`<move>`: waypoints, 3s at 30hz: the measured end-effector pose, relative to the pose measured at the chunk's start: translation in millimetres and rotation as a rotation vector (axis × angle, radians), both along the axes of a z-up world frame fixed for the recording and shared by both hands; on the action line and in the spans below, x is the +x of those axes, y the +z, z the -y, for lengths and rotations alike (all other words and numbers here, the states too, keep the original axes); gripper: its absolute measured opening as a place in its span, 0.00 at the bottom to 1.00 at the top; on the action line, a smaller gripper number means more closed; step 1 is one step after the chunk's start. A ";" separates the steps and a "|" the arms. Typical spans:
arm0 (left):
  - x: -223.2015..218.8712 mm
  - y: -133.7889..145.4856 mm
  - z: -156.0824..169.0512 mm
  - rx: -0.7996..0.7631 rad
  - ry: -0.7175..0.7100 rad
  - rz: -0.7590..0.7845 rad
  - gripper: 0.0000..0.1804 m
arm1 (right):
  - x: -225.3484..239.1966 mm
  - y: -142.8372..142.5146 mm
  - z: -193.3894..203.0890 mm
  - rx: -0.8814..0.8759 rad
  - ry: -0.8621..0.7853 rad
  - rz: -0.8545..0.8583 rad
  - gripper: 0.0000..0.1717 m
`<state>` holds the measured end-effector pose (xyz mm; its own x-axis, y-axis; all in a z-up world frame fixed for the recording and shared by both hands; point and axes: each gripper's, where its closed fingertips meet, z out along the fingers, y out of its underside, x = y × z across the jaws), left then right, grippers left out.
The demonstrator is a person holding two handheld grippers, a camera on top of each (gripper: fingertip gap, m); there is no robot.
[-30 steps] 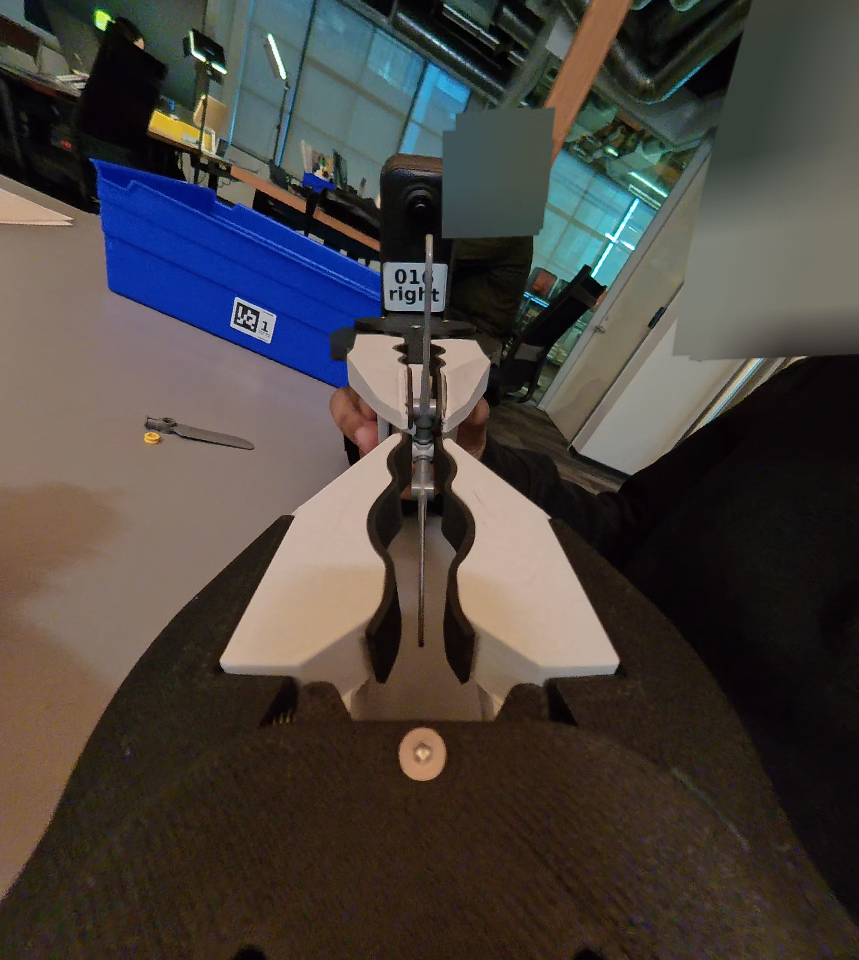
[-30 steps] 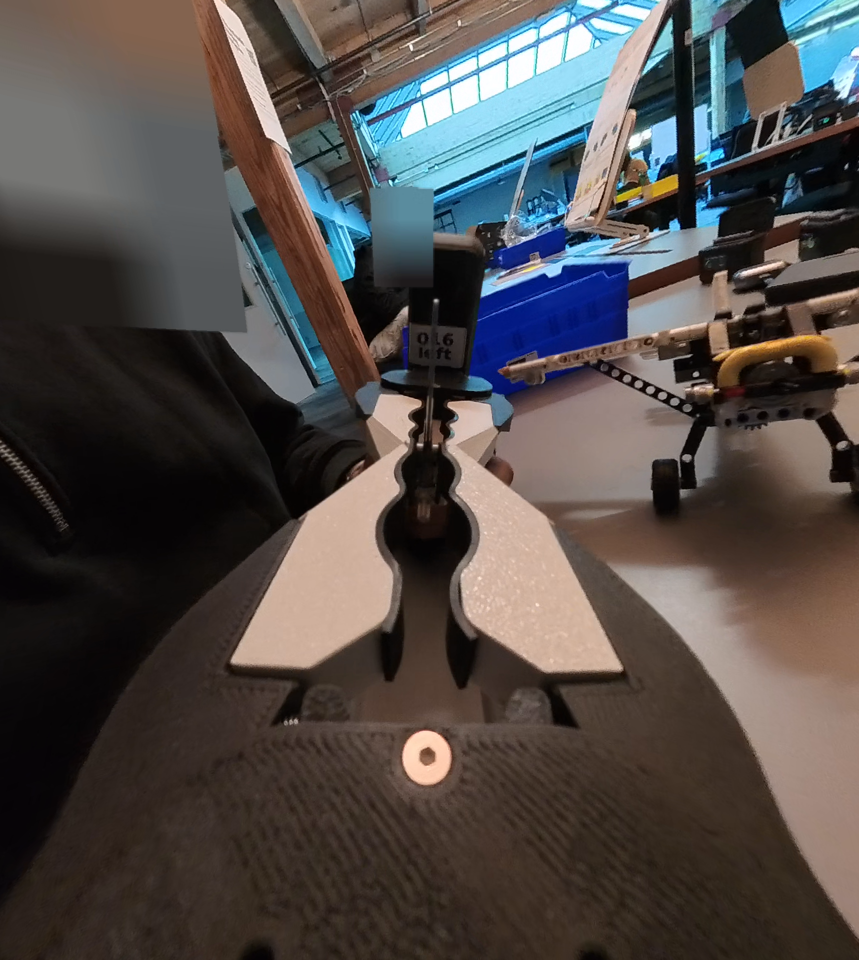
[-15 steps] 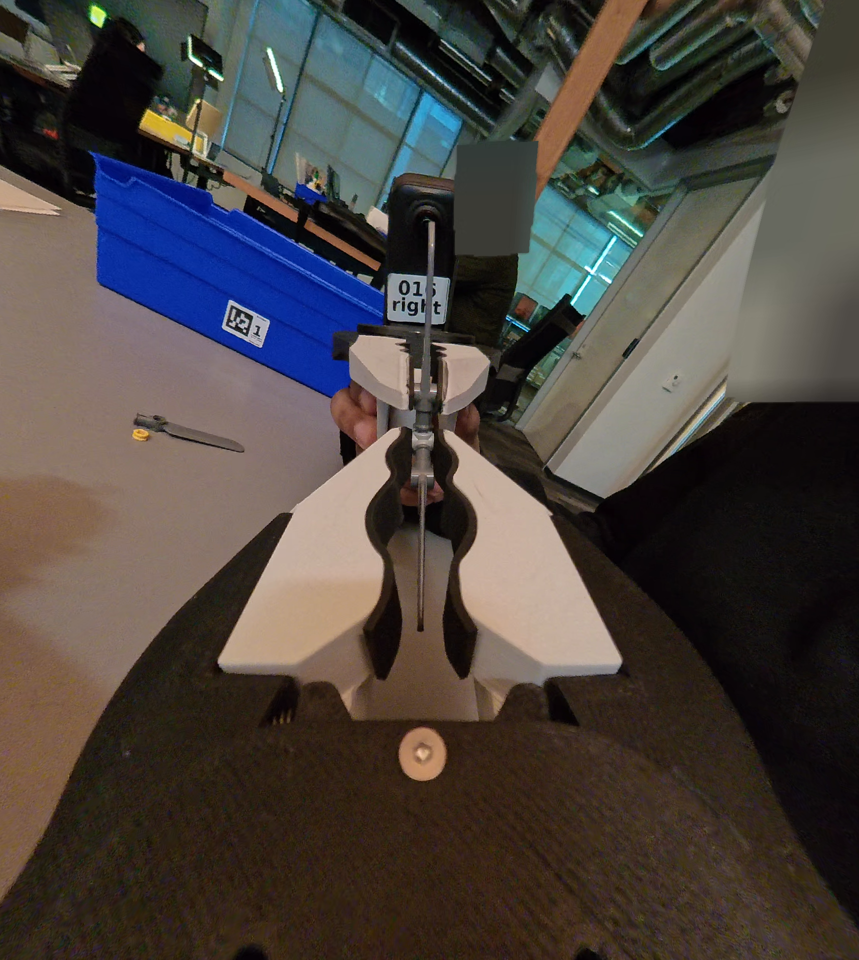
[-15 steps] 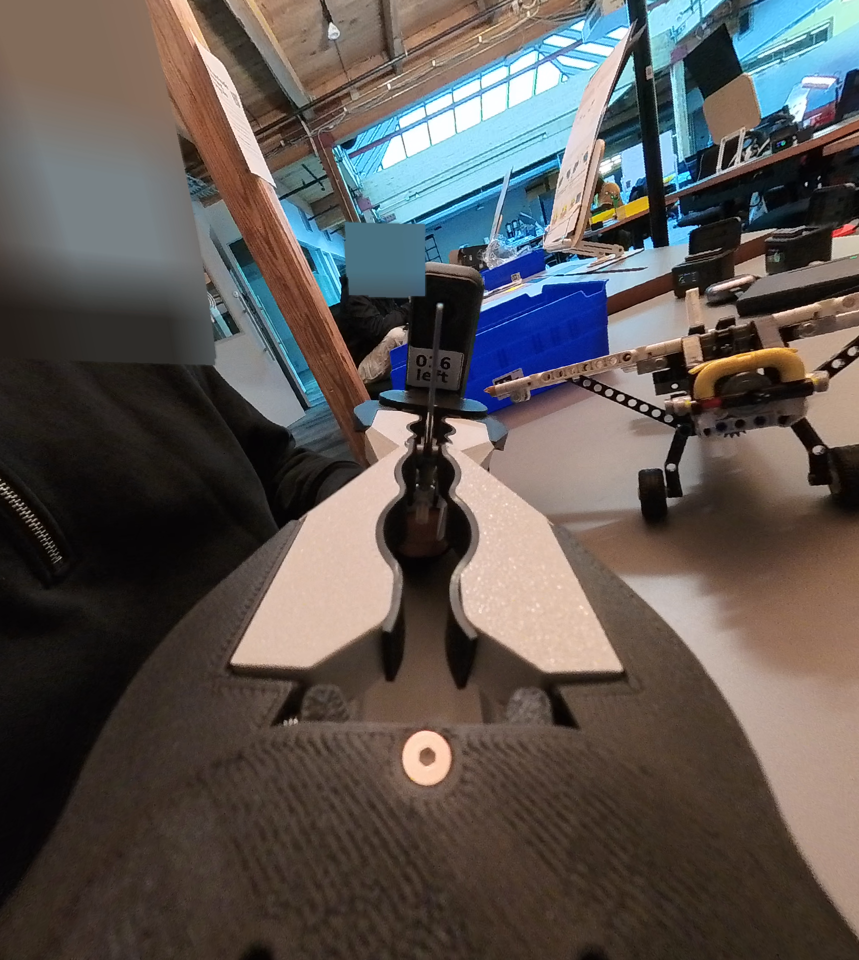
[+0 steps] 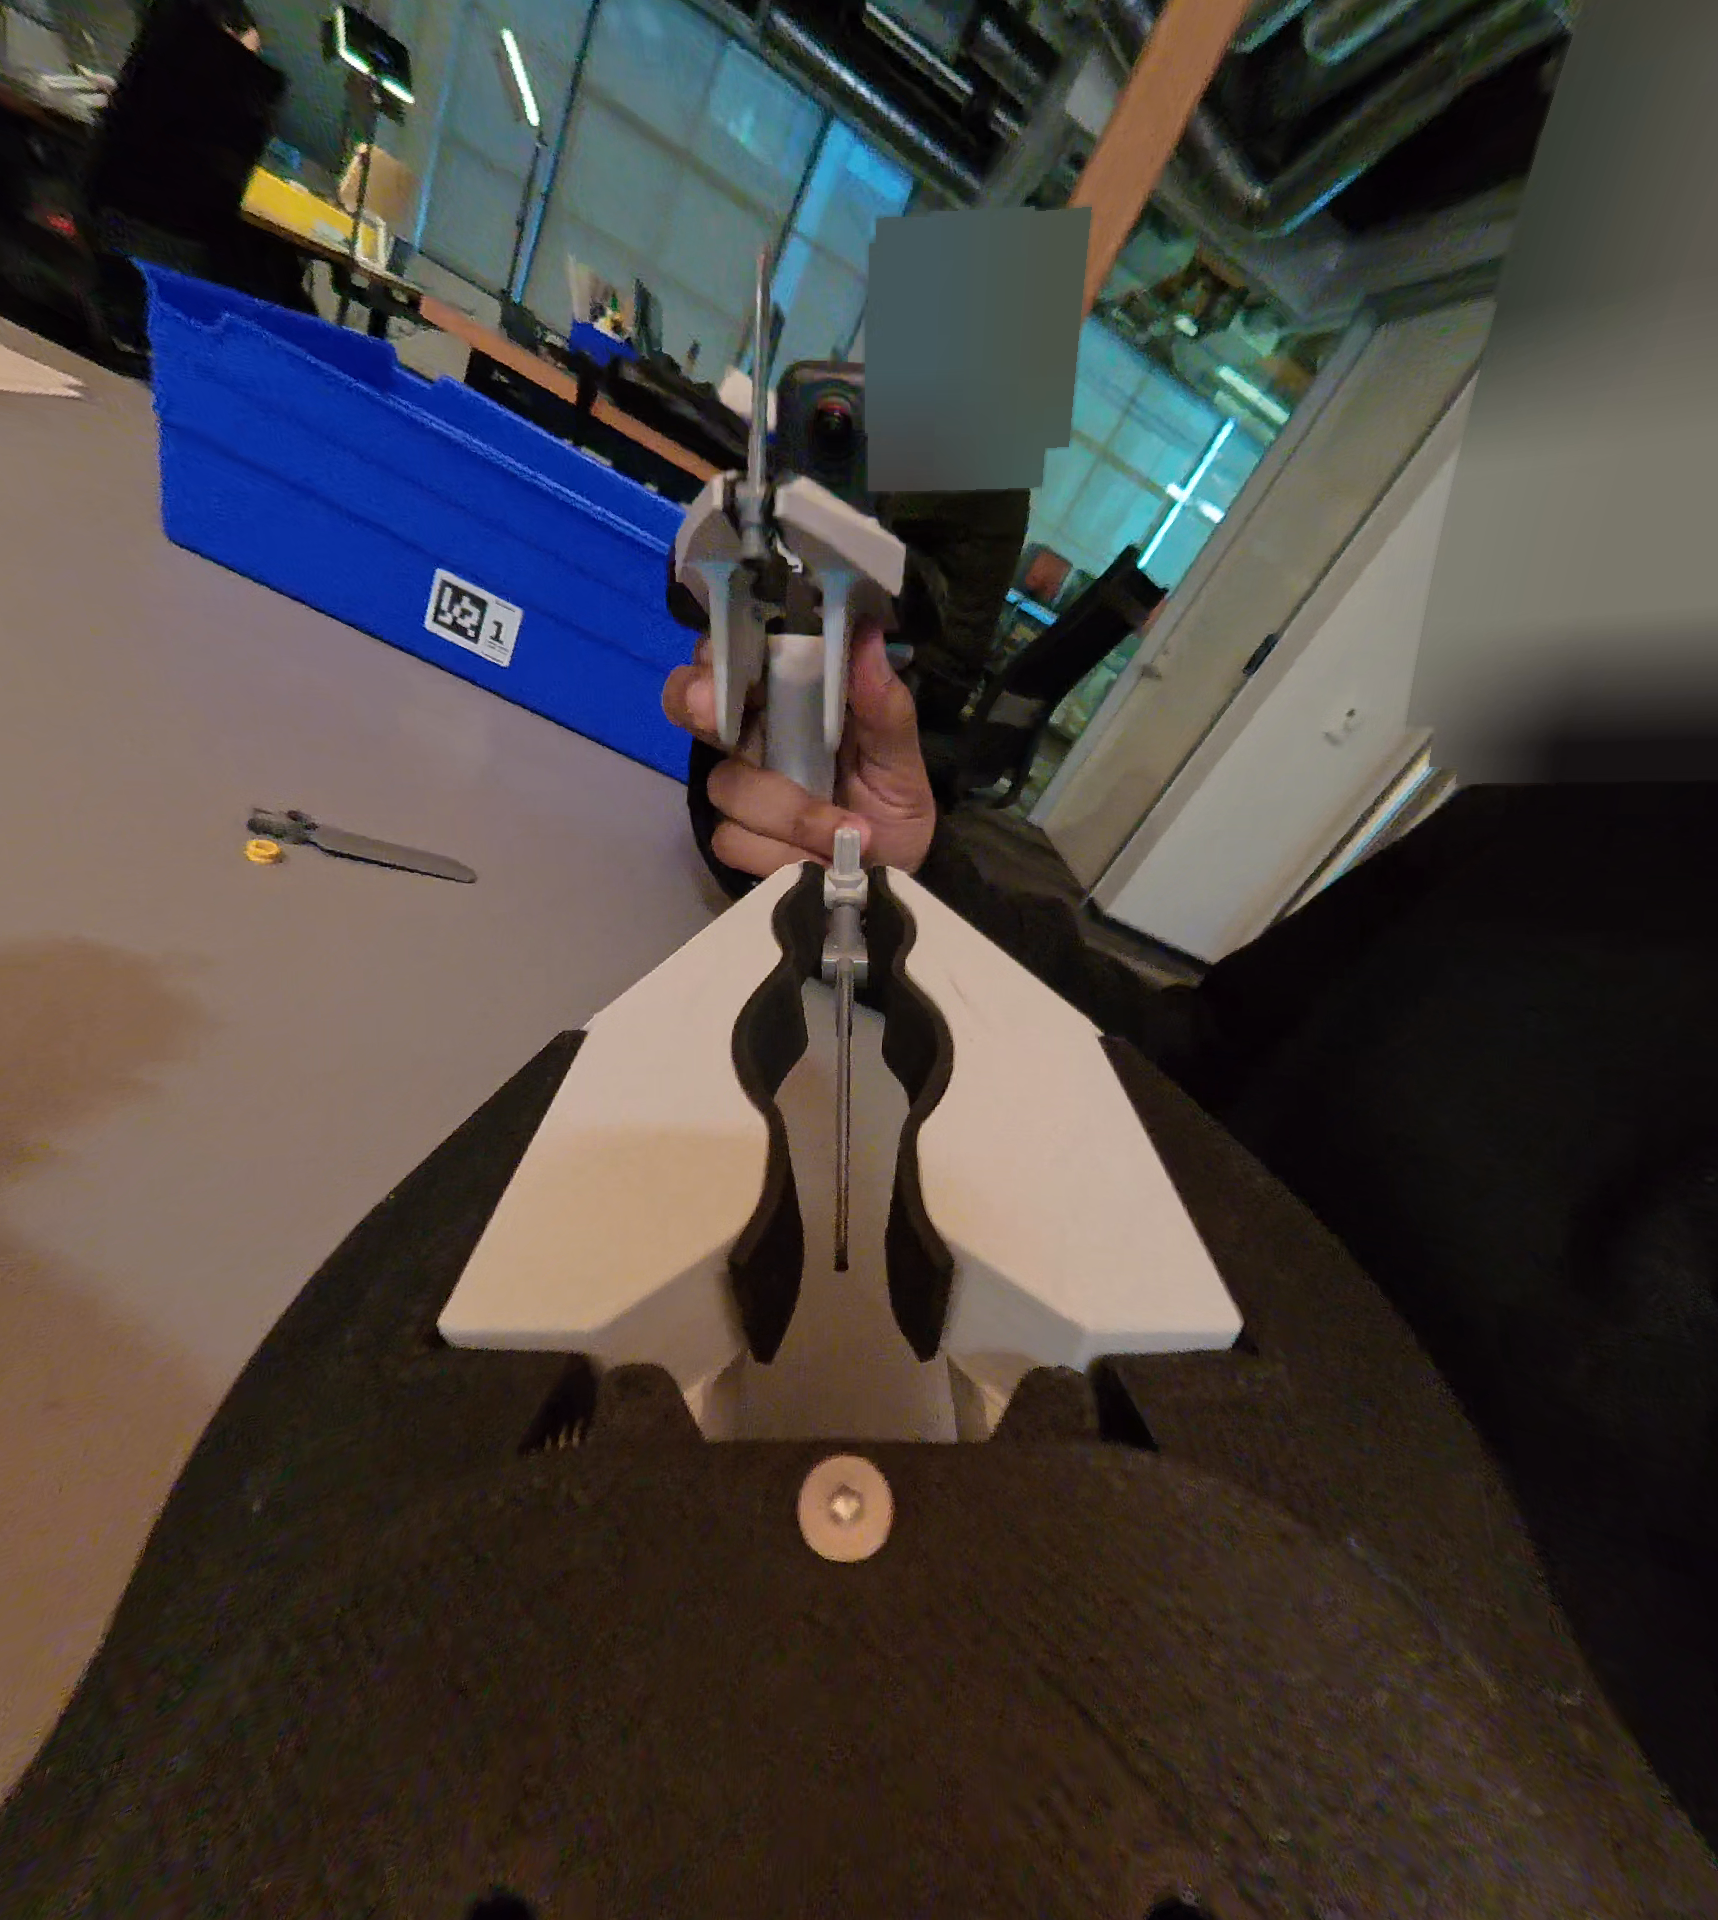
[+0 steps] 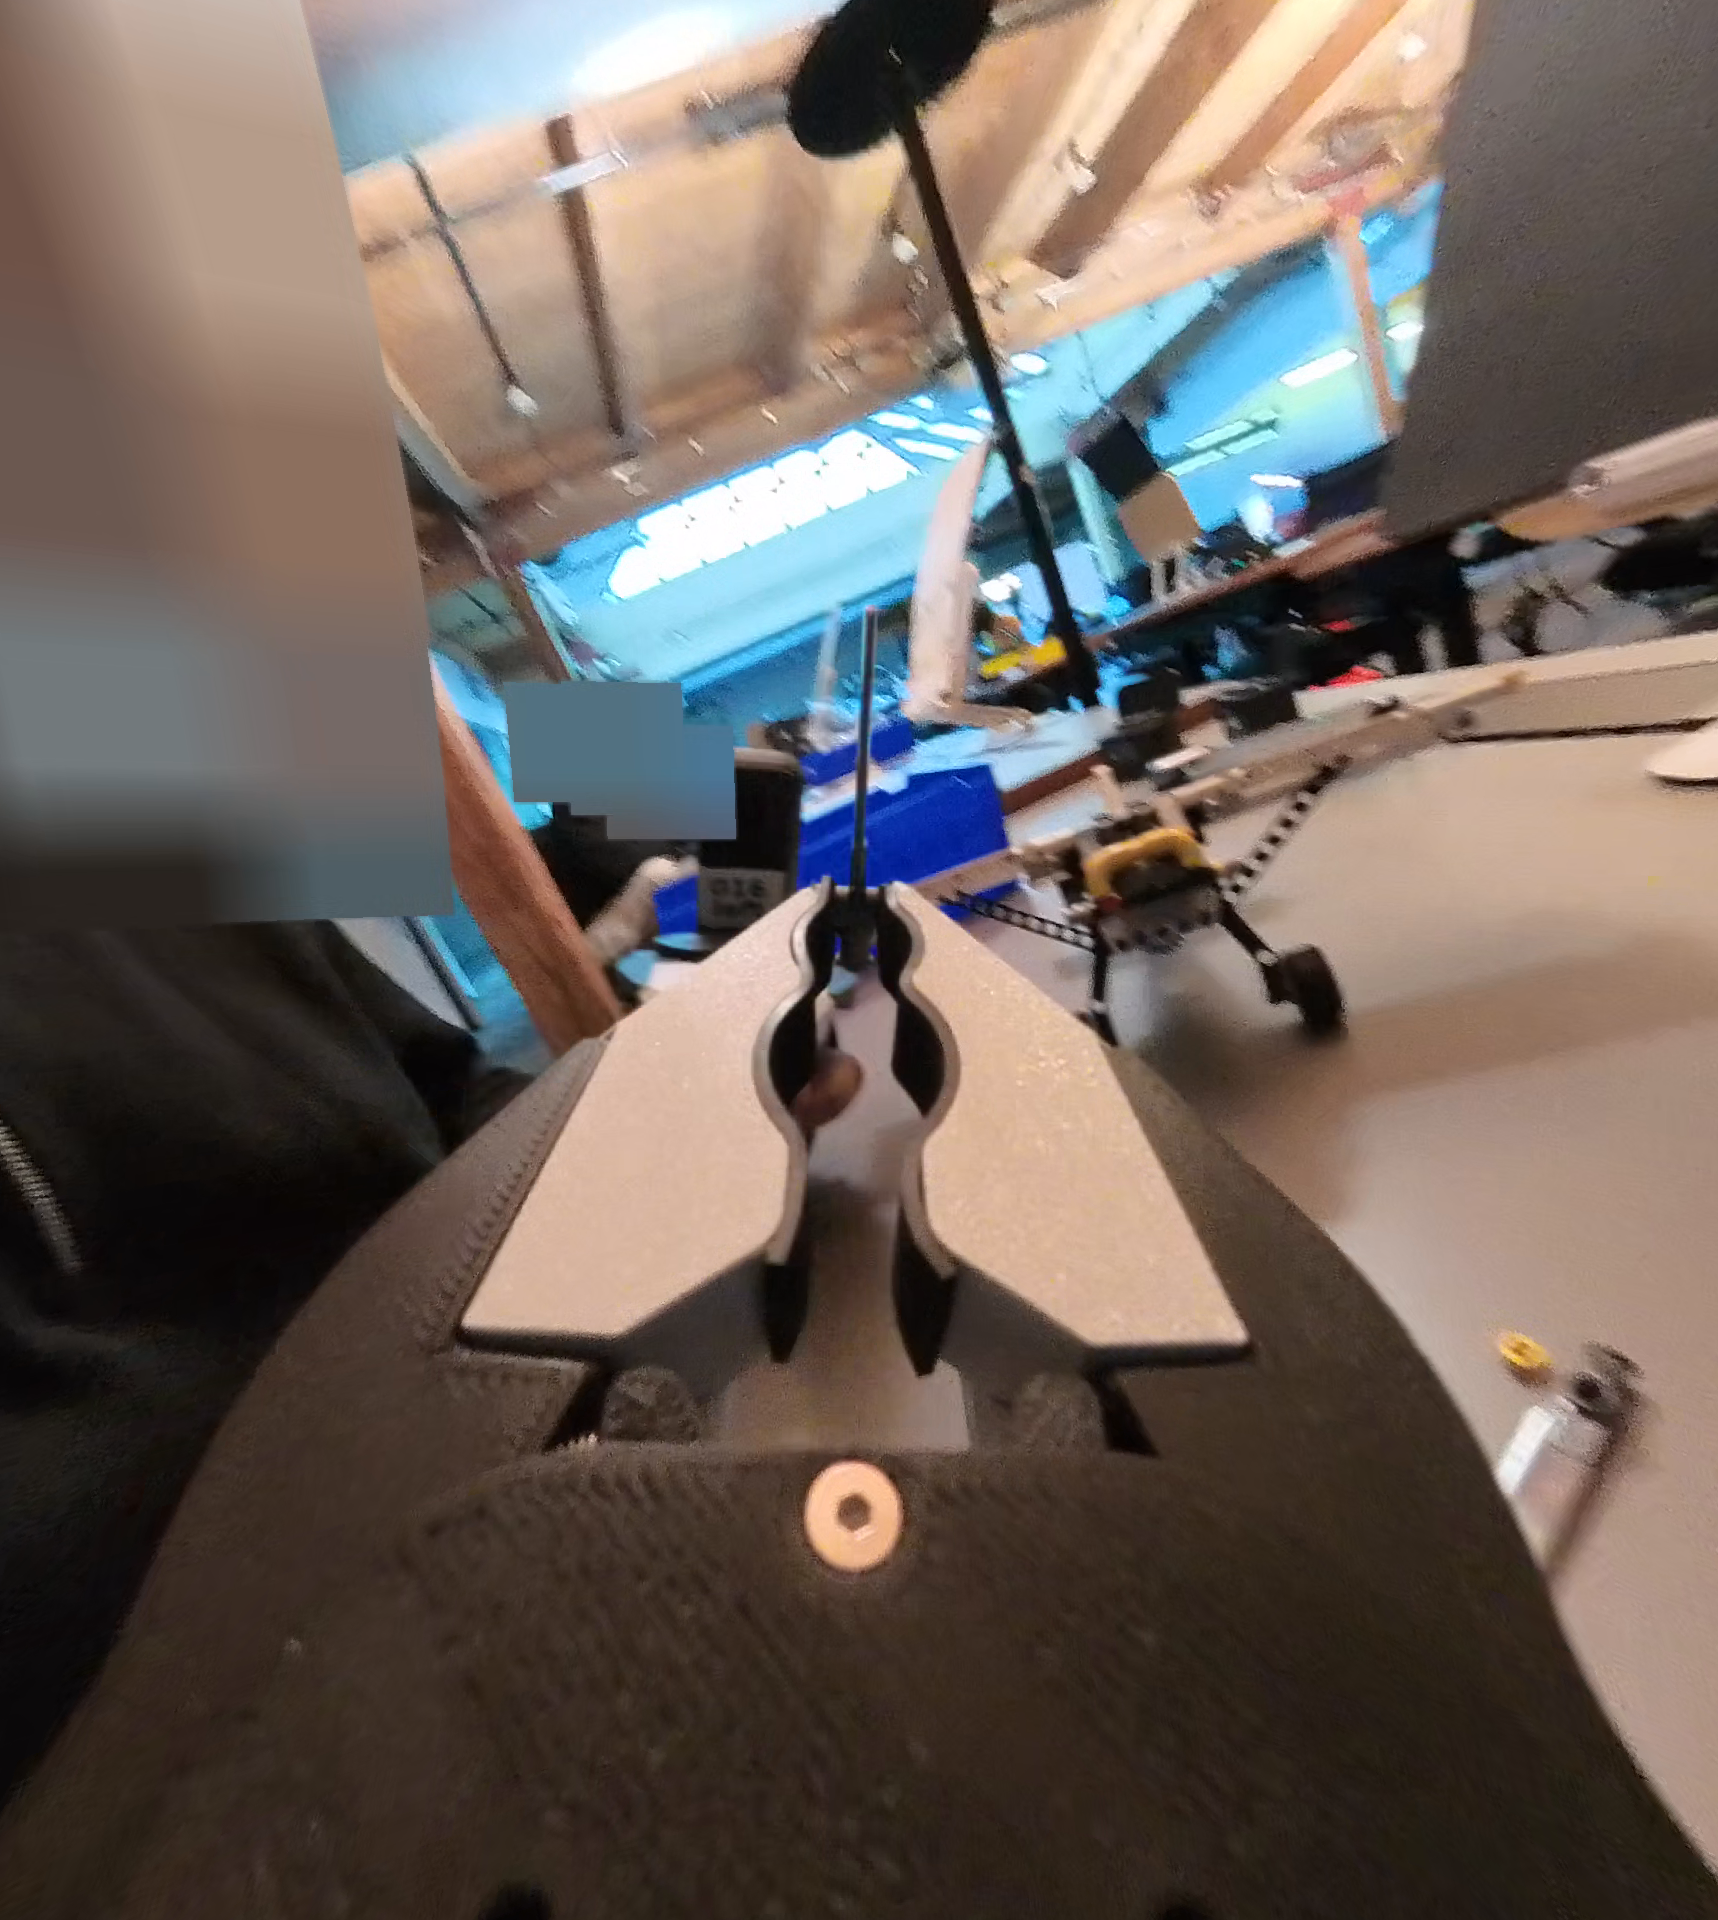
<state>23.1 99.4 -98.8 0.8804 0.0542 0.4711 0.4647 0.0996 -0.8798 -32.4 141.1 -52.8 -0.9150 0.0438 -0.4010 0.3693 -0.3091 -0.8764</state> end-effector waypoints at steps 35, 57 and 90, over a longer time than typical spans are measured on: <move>6.2 1.7 -4.2 0.003 -0.023 -0.036 0.03 | -61.0 -143.4 -51.7 0.616 -0.327 0.646 0.05; 2.9 0.7 -3.0 -0.001 -0.001 -0.030 0.03 | 54.4 -27.8 58.5 0.500 0.152 -0.098 0.03; 0.1 2.3 -2.8 0.001 0.033 -0.052 0.14 | 42.7 -28.5 42.4 0.397 0.166 -0.020 0.01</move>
<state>23.2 102.2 -96.5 0.9013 0.0829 0.4251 0.4151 0.1152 -0.9025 10.4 98.6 -81.3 -0.9301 0.0426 -0.3648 0.3673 0.1154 -0.9229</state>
